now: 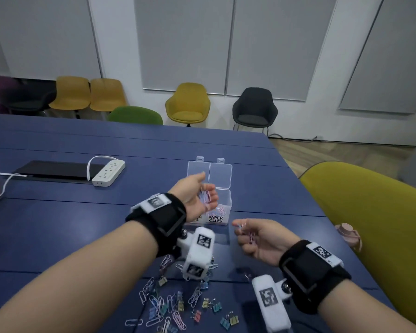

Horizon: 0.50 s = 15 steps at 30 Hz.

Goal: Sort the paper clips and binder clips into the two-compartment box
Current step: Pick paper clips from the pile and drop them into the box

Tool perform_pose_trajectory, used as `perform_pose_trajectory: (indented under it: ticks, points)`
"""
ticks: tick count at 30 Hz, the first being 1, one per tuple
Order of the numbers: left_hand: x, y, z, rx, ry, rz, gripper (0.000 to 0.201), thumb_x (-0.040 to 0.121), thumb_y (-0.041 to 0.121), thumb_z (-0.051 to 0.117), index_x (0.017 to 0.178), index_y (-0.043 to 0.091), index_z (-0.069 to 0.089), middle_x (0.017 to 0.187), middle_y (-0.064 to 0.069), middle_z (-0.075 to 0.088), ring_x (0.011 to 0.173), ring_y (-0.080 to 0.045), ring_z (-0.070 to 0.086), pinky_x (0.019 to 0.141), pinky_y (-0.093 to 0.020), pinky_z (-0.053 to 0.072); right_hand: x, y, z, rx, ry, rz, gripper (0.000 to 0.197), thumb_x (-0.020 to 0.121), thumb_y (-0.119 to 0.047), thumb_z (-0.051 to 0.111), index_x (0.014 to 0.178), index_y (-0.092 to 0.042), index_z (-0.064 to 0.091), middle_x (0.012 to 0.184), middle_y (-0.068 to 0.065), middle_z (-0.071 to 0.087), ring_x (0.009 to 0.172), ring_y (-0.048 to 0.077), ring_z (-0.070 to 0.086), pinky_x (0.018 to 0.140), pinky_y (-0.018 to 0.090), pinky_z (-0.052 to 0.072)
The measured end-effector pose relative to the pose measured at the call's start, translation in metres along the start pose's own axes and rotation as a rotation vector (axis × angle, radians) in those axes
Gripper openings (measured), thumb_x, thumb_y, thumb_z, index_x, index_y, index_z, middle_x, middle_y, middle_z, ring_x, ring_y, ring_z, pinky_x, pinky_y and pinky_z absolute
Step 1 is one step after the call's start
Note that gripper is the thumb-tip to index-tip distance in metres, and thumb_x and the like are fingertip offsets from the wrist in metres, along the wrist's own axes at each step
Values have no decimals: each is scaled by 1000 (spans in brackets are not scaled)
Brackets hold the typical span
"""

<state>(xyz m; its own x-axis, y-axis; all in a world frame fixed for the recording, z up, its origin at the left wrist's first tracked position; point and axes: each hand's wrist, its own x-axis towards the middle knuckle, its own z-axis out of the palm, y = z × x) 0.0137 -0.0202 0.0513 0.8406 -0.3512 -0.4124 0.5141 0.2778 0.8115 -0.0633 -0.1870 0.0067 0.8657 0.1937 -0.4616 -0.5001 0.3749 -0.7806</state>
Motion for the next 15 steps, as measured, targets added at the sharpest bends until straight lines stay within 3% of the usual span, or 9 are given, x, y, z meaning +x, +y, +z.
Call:
perform_pose_trajectory:
  ticks: [2, 5, 7, 10, 12, 15]
  points:
    - [16, 8, 13, -24, 49, 103, 53, 100, 47, 29, 81, 3, 52, 74, -11, 49, 66, -21, 49, 72, -32, 43, 12, -17, 8, 34, 35, -24, 20, 91, -3, 34, 79, -6, 49, 62, 4, 39, 42, 10, 34, 33, 16, 22]
    - [34, 6, 20, 118, 101, 189, 65, 99, 52, 27, 96, -4, 59, 96, -18, 58, 90, -25, 56, 95, -36, 40, 34, -40, 21, -4, 120, -148, 25, 94, -4, 37, 70, -12, 41, 59, 3, 34, 40, 10, 32, 33, 16, 21]
    - [43, 1, 18, 208, 126, 207, 69, 97, 56, 26, 100, -3, 62, 106, -18, 59, 96, -25, 55, 89, -31, 39, 49, -52, 30, -79, 173, -272, 29, 93, 1, 36, 69, -15, 35, 58, 3, 30, 39, 10, 27, 33, 16, 20]
    - [41, -1, 8, 234, 136, 233, 72, 97, 57, 23, 112, -2, 61, 110, -14, 59, 88, -17, 57, 84, -27, 39, 68, -67, 46, -237, 254, -418, 31, 95, 1, 33, 69, -17, 35, 59, 2, 26, 40, 11, 25, 38, 19, 23]
    - [33, -1, -1, 270, 164, 280, 68, 98, 56, 24, 113, 1, 61, 113, -12, 60, 96, -17, 57, 92, -29, 39, 82, -73, 55, -408, 330, -512, 25, 96, -6, 33, 75, -16, 41, 64, 1, 32, 46, 15, 31, 44, 26, 31]
    - [13, 2, -17, 439, 210, 377, 60, 99, 49, 27, 117, 5, 63, 115, -5, 62, 110, -17, 56, 94, -30, 37, 97, -70, 60, -714, 363, -586, 15, 96, -16, 37, 83, -14, 45, 73, -2, 46, 64, 23, 48, 67, 43, 48]
